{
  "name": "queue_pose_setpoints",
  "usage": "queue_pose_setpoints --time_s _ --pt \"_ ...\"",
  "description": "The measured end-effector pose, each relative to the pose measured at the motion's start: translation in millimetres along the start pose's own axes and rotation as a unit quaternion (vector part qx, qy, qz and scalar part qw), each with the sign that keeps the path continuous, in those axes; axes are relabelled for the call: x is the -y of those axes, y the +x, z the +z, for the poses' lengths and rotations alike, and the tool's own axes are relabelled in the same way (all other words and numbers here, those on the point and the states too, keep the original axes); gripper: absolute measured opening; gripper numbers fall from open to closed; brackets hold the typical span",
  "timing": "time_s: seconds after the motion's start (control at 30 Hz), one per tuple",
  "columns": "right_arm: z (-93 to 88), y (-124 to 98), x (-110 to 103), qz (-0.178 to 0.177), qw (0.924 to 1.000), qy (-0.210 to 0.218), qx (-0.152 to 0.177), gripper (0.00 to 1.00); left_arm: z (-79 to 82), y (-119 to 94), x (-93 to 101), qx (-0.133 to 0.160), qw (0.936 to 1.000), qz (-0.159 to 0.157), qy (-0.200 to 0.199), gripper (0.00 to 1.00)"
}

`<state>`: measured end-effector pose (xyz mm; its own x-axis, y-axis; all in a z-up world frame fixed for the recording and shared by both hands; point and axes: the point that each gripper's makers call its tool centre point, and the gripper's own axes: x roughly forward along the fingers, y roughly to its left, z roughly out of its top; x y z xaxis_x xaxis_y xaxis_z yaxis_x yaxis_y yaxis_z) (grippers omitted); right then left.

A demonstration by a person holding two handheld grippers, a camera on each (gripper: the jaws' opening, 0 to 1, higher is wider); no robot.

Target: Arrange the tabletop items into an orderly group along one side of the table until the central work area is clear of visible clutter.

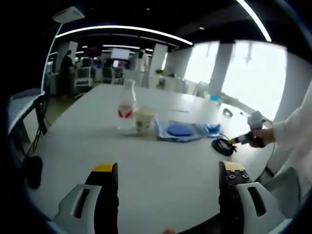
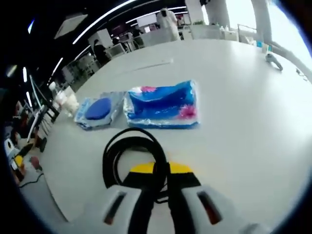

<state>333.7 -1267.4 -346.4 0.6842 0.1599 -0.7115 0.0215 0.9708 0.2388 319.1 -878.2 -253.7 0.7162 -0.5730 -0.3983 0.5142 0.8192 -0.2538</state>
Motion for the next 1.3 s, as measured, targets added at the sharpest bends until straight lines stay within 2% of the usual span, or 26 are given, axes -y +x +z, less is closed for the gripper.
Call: queue_pose_setpoints --time_s 0.1,0.17,0.23,0.33,0.47,0.53,0.63,0.73,0.93,1.03,1.3 --pt "7.6 1.2 -0.6 0.016 0.9987 -0.040 0.028 0.09 0.3 -0.1 0.8 0.001 1.0000 -0.002 0.001 0.81" --pt "14.6 -2.0 -1.2 0.022 0.9973 -0.048 0.050 0.14 0.5 -0.1 1.2 0.002 1.0000 -0.003 0.000 0.82" --pt "14.7 -4.7 3.2 0.019 0.9974 -0.047 0.051 0.20 0.7 -0.4 2.3 0.002 1.0000 -0.005 0.000 0.82" --pt "22.5 -11.3 11.2 0.013 0.9957 -0.044 0.080 0.37 1.7 -0.4 4.3 0.005 0.9999 -0.009 0.001 0.82" --pt "32.8 -30.7 9.3 0.020 0.9909 -0.049 0.123 0.59 2.4 -0.4 5.3 0.008 0.9998 -0.015 -0.006 0.82" --pt "32.5 -41.6 7.2 0.025 0.9898 -0.045 0.132 0.65 5.7 -1.4 5.2 0.017 0.9992 -0.020 -0.028 0.83" --pt "29.2 -55.5 3.0 0.028 0.9882 -0.051 0.141 0.73 8.9 -2.7 0.6 0.025 0.9987 -0.019 -0.041 0.85" --pt "22.0 -64.1 6.1 0.024 0.9865 -0.072 0.145 0.75 8.8 -0.8 1.5 0.023 0.9985 -0.023 -0.044 0.86" --pt "11.8 -89.6 5.2 0.020 0.9847 -0.075 0.156 0.79 7.1 6.1 1.8 -0.001 0.9996 -0.029 -0.002 0.87" --pt "7.3 -105.8 4.9 0.012 0.9836 -0.065 0.168 0.81 9.2 6.9 -3.9 -0.015 0.9990 -0.028 0.030 0.89" --pt "-13.7 -131.7 0.1 -0.009 0.9837 -0.050 0.172 0.82 15.8 1.5 -28.2 -0.030 0.9980 -0.025 0.050 0.89"
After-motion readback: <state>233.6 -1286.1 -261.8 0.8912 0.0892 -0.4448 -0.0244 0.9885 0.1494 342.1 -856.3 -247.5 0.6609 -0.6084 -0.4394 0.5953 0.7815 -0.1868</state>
